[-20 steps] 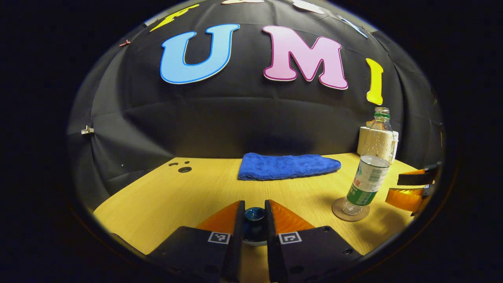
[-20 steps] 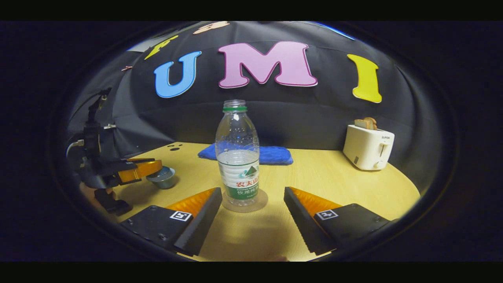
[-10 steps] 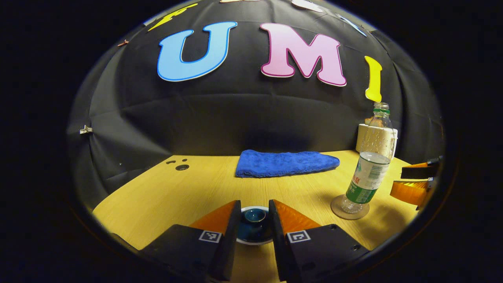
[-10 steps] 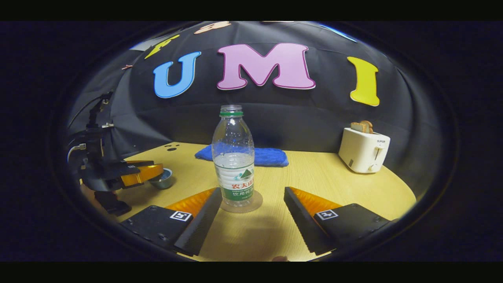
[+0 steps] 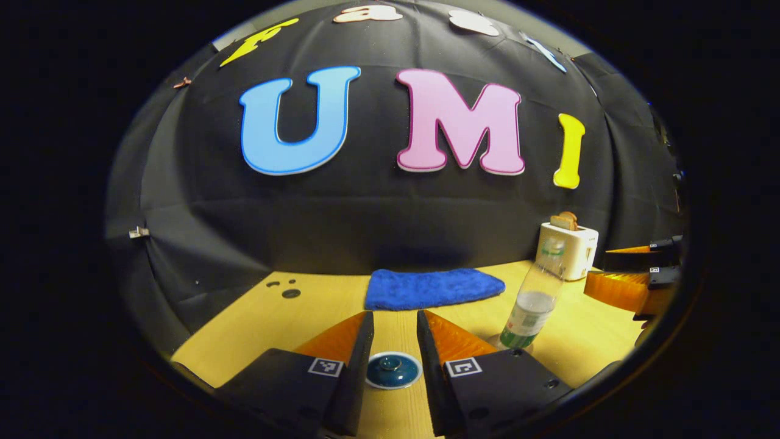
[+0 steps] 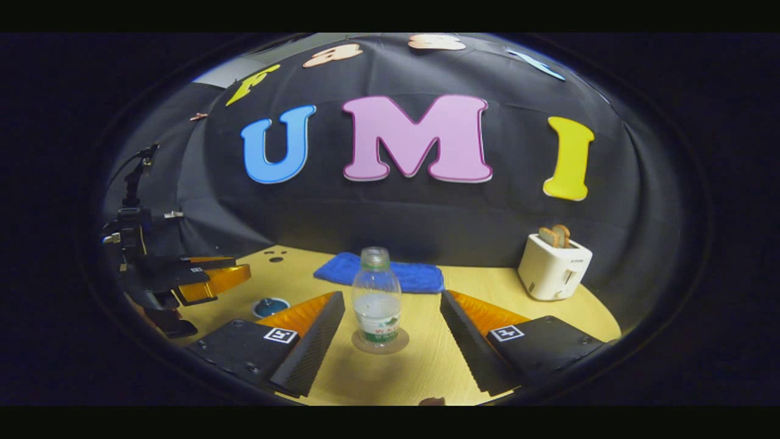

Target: Open the teacup lid with one hand, grasp the water bottle and pour water into the teacup with the other hand; after pouring, place the water bottle on the coaster and then close the teacup lid.

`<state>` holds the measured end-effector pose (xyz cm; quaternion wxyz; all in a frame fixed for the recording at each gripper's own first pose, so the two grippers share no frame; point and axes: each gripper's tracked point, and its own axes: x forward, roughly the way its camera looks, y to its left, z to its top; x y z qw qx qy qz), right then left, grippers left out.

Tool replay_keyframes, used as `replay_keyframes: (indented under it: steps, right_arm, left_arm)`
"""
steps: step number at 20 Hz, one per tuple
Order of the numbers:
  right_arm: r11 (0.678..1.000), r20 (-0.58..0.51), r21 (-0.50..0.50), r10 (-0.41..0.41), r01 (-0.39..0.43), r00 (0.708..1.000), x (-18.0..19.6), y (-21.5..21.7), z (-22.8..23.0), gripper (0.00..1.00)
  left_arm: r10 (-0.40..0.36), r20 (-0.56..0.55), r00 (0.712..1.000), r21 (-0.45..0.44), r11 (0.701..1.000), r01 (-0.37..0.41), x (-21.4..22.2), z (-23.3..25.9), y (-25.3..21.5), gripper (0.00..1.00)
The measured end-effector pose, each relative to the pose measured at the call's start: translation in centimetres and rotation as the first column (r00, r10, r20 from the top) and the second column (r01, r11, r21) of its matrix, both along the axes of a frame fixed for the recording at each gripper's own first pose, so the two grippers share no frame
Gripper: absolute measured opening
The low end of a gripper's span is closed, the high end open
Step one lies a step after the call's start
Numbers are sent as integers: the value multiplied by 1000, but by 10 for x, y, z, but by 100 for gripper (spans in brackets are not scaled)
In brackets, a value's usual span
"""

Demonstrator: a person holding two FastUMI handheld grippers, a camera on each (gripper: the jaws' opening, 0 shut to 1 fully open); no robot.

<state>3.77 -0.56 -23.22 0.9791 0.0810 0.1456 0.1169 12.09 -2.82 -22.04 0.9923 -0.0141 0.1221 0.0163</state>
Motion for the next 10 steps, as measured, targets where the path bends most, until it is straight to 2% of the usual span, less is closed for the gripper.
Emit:
replay_keyframes:
  steps: [3, 4, 5, 6, 7, 10]
  right_arm:
    - [1000, 32, -13, 3, -3, 999, -7, -3, 44, 98]
    - [1000, 37, -4, 1, 0, 999, -11, -3, 60, 98]
    - [1000, 43, 4, -2, 2, 999, -14, -3, 72, 98]
    - [1000, 47, 7, -6, 6, 999, -17, -4, 84, 98]
    - [1000, 54, 7, -11, 10, 998, -20, -6, 95, 98]
    - [1000, 80, -2, -9, 9, 997, -29, -11, 126, 97]
  left_arm:
    - [-18, 20, 1000, -13, 1000, 18, -10, 50, -1, 46]
    - [-23, 30, 999, -9, 1000, 23, -13, 66, 0, 51]
    - [-27, 38, 999, 0, 1000, 27, -16, 80, 2, 46]
    - [-28, 43, 999, 11, 1000, 27, -19, 94, 4, 51]
    - [-27, 51, 998, 19, 999, 26, -24, 105, 6, 48]
    - [-41, 63, 997, 15, 999, 40, -39, 137, 6, 54]
